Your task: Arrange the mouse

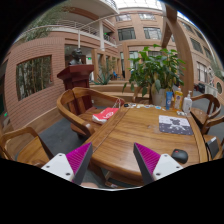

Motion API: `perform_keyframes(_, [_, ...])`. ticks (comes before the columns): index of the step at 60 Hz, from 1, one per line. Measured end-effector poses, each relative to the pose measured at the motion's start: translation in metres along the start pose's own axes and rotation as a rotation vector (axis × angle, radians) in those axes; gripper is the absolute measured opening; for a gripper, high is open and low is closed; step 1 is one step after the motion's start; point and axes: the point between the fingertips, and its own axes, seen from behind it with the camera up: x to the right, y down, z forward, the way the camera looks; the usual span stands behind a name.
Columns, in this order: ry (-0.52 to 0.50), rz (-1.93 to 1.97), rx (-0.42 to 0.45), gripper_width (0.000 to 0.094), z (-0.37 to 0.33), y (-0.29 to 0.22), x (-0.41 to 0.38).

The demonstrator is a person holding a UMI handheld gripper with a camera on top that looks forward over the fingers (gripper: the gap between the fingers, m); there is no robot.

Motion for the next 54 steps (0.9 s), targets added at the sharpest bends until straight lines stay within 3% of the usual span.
perform_keyframes(14, [0.111, 0.026, -0.115, 0.0845, -0.005, 0.074, 0.074])
perform_keyframes(25, [0.263, 0.058, -0.167, 0.0847, -0.009, 0.114, 0.167])
perform_keyframes(38, [0.421, 0.063, -0.163, 0.0847, -0.004, 0.125, 0.270])
perform_keyframes(54, [0.451, 0.095, -0.159, 0.0842, 0.036, 0.119, 0.329])
